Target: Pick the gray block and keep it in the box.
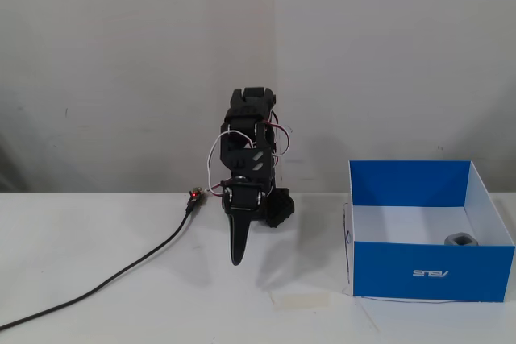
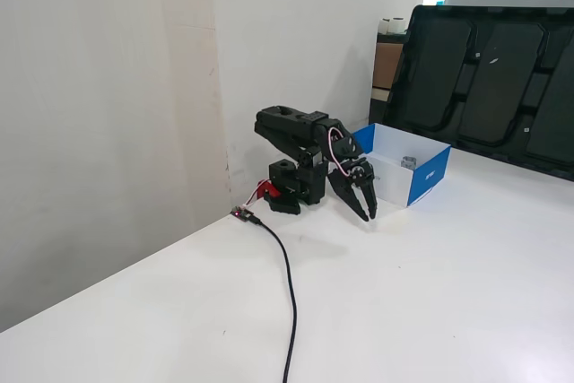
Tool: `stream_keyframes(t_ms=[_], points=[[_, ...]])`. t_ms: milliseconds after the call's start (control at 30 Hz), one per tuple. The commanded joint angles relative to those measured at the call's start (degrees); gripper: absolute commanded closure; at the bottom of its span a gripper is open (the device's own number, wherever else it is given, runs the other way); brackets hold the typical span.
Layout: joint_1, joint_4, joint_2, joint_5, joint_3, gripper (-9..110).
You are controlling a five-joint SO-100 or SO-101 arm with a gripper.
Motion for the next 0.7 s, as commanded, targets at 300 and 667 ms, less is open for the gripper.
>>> stream_keyframes(t_ms=[300, 667], points=[[-0.4, 8.4, 26.2, 0.4, 8.5, 101], [0.2, 12.3, 33.4, 0.4, 10.8, 101]])
